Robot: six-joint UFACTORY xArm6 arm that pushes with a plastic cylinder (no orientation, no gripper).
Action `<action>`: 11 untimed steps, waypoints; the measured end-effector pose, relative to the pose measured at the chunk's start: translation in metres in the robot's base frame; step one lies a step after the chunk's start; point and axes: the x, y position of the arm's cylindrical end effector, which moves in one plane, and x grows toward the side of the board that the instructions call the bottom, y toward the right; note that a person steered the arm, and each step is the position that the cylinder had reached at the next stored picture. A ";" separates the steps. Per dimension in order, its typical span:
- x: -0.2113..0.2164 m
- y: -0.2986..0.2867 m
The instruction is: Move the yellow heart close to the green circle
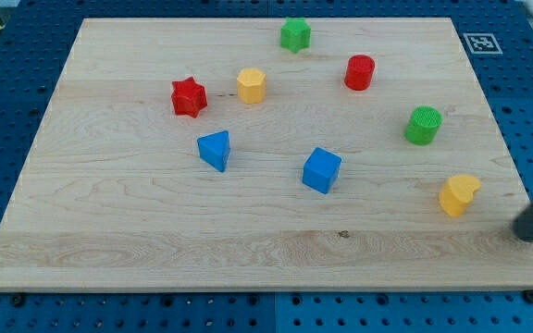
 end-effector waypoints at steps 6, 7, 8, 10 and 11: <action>-0.064 -0.054; -0.075 -0.086; -0.076 -0.094; -0.084 -0.042; -0.100 -0.033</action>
